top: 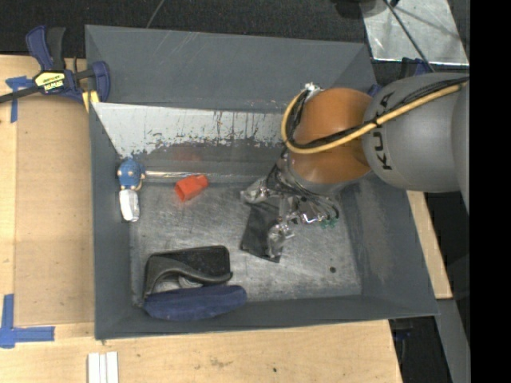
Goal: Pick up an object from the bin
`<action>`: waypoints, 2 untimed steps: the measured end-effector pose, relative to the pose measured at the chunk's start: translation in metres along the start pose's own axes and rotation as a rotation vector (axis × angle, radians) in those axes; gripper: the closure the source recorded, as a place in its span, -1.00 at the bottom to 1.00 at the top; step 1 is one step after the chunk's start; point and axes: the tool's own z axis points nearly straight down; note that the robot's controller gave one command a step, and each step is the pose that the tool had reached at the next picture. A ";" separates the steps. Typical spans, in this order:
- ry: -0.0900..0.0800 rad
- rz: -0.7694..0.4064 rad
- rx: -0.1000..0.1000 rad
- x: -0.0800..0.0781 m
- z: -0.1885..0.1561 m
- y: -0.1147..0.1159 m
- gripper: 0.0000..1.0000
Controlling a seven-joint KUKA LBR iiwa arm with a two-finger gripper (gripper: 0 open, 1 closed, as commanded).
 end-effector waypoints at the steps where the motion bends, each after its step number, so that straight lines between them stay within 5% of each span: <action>1: -0.021 0.003 0.007 -0.005 -0.005 -0.003 1.00; 2: -0.006 -0.009 0.008 0.000 -0.153 -0.009 1.00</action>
Offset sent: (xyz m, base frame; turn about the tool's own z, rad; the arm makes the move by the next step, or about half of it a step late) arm 0.0000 0.0000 0.0000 0.0000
